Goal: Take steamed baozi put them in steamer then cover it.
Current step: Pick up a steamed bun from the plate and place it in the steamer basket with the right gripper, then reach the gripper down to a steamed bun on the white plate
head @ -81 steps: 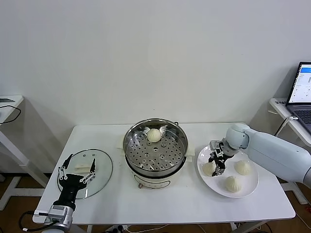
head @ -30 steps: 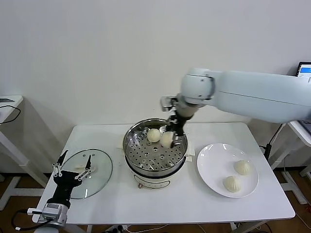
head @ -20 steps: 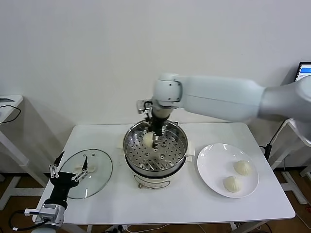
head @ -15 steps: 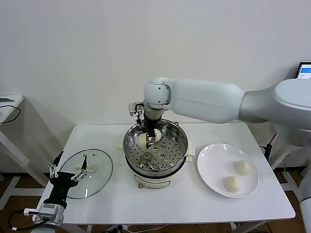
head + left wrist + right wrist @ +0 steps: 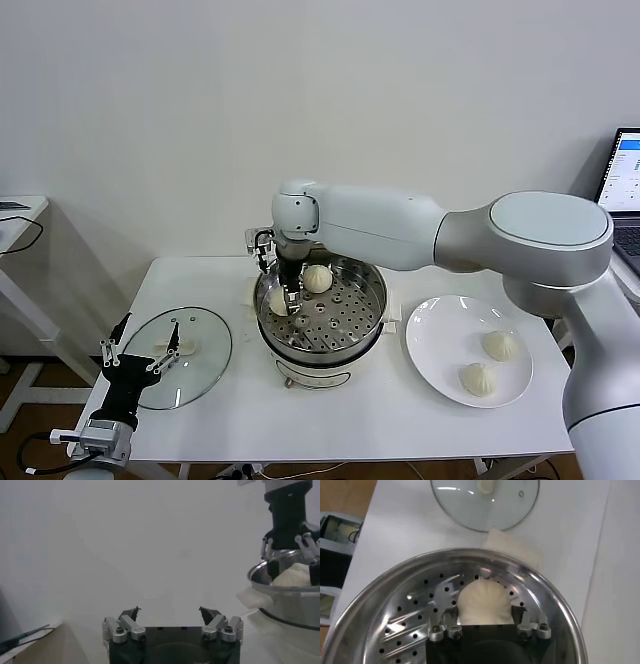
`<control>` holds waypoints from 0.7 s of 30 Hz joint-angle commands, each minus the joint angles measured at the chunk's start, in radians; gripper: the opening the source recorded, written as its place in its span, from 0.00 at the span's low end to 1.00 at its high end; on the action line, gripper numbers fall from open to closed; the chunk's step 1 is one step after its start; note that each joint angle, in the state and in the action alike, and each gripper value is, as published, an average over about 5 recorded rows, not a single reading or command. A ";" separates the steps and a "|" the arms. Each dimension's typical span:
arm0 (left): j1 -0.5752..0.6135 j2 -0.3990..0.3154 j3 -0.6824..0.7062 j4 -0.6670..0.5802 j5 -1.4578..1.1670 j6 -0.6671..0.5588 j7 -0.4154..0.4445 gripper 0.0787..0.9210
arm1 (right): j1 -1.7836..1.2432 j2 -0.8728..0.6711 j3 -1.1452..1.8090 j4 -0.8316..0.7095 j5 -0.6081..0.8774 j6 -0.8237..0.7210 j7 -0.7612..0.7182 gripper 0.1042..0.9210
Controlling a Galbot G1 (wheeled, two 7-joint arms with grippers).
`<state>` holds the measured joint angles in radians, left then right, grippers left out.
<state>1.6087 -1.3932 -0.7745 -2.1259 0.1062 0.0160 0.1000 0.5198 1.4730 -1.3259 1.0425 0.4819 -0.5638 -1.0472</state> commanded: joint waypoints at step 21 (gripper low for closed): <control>0.029 0.000 0.034 -0.047 0.023 0.005 -0.010 0.88 | 0.247 -0.972 -0.078 0.549 -0.220 0.228 -0.247 0.88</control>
<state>1.6359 -1.3919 -0.7531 -2.1648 0.1211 0.0216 0.0931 0.7435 0.8899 -1.3696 1.4301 0.4244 -0.4502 -1.2002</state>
